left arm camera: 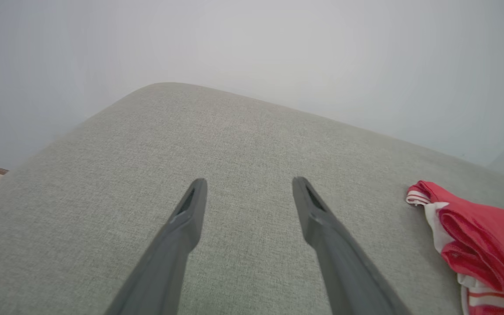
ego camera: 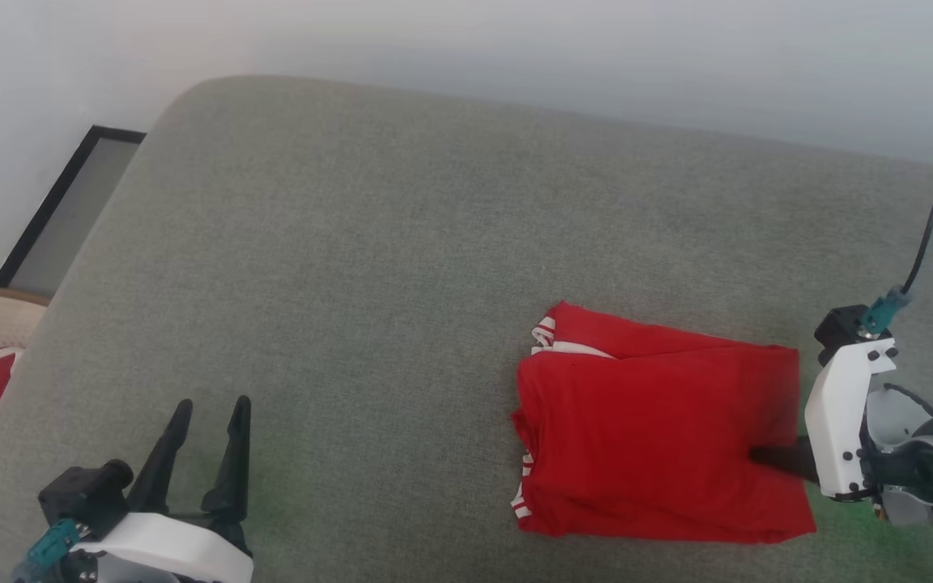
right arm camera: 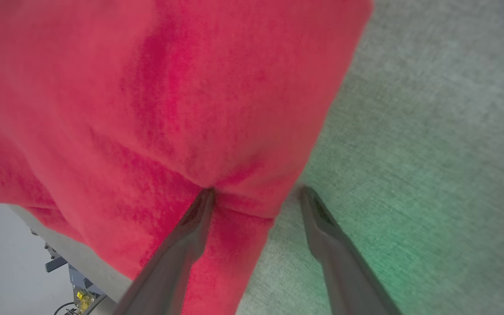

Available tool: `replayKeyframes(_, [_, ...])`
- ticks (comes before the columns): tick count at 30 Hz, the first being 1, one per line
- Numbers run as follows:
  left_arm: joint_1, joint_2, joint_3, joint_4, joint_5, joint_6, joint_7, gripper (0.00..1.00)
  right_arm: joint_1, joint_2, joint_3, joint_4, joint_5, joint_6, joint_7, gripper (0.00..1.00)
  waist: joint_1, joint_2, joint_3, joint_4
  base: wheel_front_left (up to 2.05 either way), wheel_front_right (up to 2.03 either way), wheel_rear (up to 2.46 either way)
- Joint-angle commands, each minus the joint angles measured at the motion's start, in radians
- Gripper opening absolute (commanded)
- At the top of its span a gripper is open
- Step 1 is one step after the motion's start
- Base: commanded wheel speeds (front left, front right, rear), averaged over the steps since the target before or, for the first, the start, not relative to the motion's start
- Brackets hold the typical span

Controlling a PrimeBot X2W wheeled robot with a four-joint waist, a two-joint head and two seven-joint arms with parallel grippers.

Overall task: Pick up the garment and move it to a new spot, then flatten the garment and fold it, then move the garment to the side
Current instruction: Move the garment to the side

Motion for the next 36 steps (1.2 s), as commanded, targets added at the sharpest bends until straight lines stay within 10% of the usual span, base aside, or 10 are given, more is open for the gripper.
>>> replayKeyframes(1, [-0.019,-0.008,-0.005,0.007,0.013,-0.005,-0.004,1.00,0.026,0.033,0.020,0.008,-0.005,0.000,0.023,0.14,0.0000,0.0000,0.009,0.007,0.00,0.00,0.00])
replayKeyframes(2, [-0.023,-0.009,-0.005,0.009,0.014,-0.006,-0.004,1.00,0.027,0.037,0.014,0.005,-0.007,0.000,0.027,0.00,0.0000,0.0000,0.011,0.008,0.00,0.00,0.00])
replayKeyframes(36, [-0.272,-0.002,-0.106,-0.007,0.041,-0.017,-0.005,1.00,-0.132,-0.179,-0.374,-0.043,-0.170,-0.001,-0.088,0.00,0.0000,0.0000,0.132,-0.309,0.00,0.00,0.00])
